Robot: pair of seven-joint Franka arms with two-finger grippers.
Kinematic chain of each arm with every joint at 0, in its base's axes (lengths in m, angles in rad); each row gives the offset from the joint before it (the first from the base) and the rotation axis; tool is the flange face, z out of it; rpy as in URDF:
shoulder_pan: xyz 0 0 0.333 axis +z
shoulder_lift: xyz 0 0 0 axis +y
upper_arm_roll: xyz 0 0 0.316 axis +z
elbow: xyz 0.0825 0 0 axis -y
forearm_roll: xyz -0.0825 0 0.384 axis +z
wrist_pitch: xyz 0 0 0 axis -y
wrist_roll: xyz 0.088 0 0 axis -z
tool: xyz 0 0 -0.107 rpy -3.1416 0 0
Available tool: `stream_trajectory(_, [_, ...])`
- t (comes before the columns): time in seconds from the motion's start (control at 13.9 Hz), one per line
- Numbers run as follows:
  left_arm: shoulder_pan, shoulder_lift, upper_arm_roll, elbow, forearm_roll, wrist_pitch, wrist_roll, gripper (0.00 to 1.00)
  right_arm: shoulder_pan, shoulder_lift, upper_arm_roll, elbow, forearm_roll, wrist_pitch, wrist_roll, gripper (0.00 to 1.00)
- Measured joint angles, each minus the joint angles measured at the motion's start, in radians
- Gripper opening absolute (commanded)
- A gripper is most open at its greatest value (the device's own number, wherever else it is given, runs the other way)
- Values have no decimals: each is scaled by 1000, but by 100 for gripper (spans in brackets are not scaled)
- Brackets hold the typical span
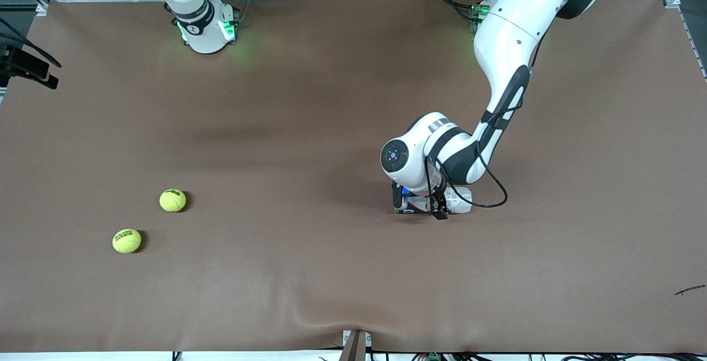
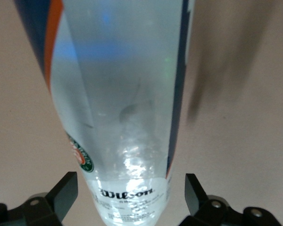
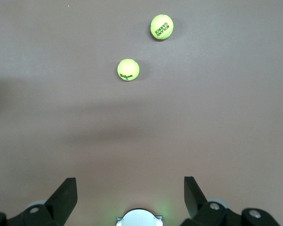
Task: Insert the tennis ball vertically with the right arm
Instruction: 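Close the left gripper around the clear tube's body, then lift the tube with the left gripper while the right gripper reaches a ball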
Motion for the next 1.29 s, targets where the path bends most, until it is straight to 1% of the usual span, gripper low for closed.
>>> stream_trajectory(0.5, [-1, 30, 0, 0, 12, 3, -102, 100, -2, 4, -1, 0, 0, 1, 1, 100])
stream_trajectory(0.72, [-1, 38, 0, 1, 13, 4, -121, 100, 0, 46, 2, -5, 0, 9, -2, 100])
stream_trajectory(0.86, [-1, 38, 1, 1, 14, 4, -121, 87, 30, 92, 8, -5, 0, 22, -2, 100])
stream_trajectory(1.01, [-1, 41, 1, 1, 43, 16, -121, 79, 45, 124, 11, -5, 2, 46, -2, 100])
stream_trajectory(1.15, [-4, 45, 0, 1, 79, 26, -121, 76, 43, 145, 7, -5, 26, 67, -2, 100])
stream_trajectory(1.29, [-11, 45, 0, 2, 89, 29, -121, 75, 40, 165, 4, -5, 43, 67, -2, 100])
